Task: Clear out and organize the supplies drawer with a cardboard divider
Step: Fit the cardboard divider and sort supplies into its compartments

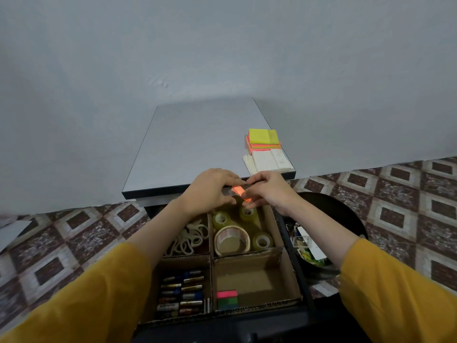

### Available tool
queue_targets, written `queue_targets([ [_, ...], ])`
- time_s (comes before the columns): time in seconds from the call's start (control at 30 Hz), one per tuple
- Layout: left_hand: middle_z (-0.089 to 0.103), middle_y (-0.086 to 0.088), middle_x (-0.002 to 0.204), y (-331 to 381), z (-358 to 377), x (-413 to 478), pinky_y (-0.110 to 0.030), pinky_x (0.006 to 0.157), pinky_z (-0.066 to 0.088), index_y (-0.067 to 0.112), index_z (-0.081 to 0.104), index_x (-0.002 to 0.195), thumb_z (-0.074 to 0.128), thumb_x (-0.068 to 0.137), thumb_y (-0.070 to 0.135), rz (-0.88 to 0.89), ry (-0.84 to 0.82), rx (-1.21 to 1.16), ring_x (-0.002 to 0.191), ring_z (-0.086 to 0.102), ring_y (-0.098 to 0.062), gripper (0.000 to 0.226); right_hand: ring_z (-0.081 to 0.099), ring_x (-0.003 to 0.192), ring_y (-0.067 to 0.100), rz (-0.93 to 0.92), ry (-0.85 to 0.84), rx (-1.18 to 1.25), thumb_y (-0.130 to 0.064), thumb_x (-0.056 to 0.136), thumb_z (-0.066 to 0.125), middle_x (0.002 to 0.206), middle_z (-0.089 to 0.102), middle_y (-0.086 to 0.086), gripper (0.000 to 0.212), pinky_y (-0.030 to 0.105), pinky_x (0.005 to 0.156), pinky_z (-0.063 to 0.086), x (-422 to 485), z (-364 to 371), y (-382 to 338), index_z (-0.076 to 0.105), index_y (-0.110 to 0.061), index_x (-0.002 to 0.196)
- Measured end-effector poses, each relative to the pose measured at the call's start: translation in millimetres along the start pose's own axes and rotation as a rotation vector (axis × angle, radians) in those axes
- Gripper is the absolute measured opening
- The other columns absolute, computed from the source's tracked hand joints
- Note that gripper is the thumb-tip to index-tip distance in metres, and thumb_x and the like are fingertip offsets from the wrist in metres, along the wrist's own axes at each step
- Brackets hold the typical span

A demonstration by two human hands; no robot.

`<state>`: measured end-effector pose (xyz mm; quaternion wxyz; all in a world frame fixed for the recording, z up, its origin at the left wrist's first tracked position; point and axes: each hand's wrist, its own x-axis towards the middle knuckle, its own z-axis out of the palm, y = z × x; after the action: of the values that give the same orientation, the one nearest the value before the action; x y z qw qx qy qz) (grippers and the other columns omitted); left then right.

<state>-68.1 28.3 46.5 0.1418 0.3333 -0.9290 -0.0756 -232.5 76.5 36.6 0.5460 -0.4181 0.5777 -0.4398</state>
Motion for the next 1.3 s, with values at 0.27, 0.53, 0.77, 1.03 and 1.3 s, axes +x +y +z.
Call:
queue_targets([
  [0.27, 0.072, 0.0, 0.079, 0, 1, 0, -0.036, 0.075, 0.044, 0.025, 0.076, 0.091, 0.044, 0.083, 0.042, 0.188, 0.076, 0.234, 0.078, 0.064, -0.022, 0.037, 0.066, 0.054, 0.015, -0.013, -0.03, -0.023, 0.01, 0.076, 0.067, 0.078, 0.066, 0.016, 0.021, 0.021, 0.056, 0.056, 0, -2, 7, 0.059, 0.0, 0.094],
  [0.53, 0.072, -0.003, 0.076, -1, 3, -5, -0.035, 0.065, 0.046, 0.024, 0.075, 0.099, 0.064, 0.083, 0.036, -0.033, 0.124, -0.046, 0.07, 0.062, -0.021, 0.023, 0.071, 0.067, 0.02, 0.102, -0.131, 0.626, -0.001, 0.089, 0.053, 0.078, 0.069, 0.018, 0.011, 0.026, 0.066, 0.059, -4, -2, 21, 0.063, 0.004, 0.087],
  [0.77, 0.074, -0.003, 0.089, -1, 3, -2, -0.039, 0.074, 0.049, 0.021, 0.073, 0.104, 0.07, 0.081, 0.031, -0.107, 0.135, -0.106, 0.079, 0.064, -0.02, 0.025, 0.072, 0.069, 0.023, 0.168, -0.169, 0.887, -0.005, 0.081, 0.056, 0.079, 0.07, 0.02, 0.014, 0.028, 0.063, 0.06, -4, 3, 29, 0.06, 0.004, 0.091],
  [1.03, 0.073, -0.003, 0.093, 3, 5, 1, -0.039, 0.077, 0.049, 0.022, 0.072, 0.106, 0.07, 0.08, 0.035, -0.145, 0.143, -0.108, 0.082, 0.063, -0.02, 0.029, 0.068, 0.057, 0.013, 0.118, -0.093, 0.829, -0.005, 0.087, 0.057, 0.069, 0.069, 0.012, 0.005, 0.018, 0.052, 0.055, 1, 9, 29, 0.06, 0.0, 0.087],
  [1.3, 0.071, -0.004, 0.097, 6, 5, 1, -0.036, 0.08, 0.046, 0.028, 0.07, 0.108, 0.062, 0.086, 0.036, -0.208, 0.008, 0.059, 0.09, 0.059, -0.021, 0.025, 0.067, 0.06, 0.017, -0.123, -0.008, 0.215, -0.002, 0.084, 0.064, 0.073, 0.07, 0.011, 0.008, 0.024, 0.063, 0.058, 0, 2, 27, 0.066, -0.004, 0.091],
])
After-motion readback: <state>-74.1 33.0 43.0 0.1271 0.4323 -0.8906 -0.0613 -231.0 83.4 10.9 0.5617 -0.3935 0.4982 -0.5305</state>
